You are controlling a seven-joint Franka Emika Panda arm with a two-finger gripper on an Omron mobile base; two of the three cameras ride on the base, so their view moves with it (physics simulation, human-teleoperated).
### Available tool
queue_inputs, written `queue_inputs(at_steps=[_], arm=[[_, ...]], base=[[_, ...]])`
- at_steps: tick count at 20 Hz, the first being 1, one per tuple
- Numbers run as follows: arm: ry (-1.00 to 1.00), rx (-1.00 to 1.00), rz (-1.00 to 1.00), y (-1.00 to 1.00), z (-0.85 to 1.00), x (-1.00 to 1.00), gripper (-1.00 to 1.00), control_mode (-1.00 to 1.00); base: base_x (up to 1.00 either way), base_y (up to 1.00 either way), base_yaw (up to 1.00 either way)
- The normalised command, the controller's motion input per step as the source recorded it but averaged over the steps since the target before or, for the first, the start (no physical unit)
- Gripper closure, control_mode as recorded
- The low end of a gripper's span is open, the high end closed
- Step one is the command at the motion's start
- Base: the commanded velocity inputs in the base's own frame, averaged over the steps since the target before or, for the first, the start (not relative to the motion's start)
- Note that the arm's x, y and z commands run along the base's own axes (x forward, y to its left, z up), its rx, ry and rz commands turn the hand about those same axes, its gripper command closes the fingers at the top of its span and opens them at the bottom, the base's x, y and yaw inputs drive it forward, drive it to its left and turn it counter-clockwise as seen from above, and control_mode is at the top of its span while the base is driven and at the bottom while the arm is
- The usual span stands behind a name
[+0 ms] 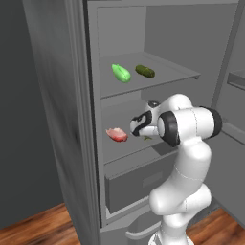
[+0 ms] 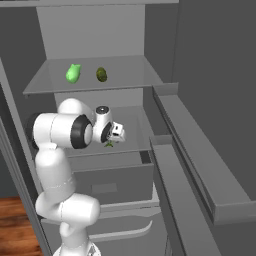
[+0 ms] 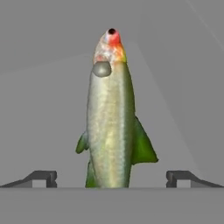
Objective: Gather the corn and cucumber from the fridge and place them on a tray on the dining counter. Then gather the steak and fish from the fridge and place them on the other tray.
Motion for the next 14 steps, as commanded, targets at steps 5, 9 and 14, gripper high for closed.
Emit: queue_inputs(at_steps=[5,9,14], arm=[[0.00,0.00,0.00,0.00,-0.23,0.33,-1.00,-1.00],[0.00,-0.01,0.00,0.10,-0.43,0.21,1.00,-1.00],[0.03,0.00,0.00,0.11,-0.68,0.01,1.00,-1.00]], base=[[0.00,0.00,0.00],[0.00,0.00,0.00],[0.00,0.00,0.00]])
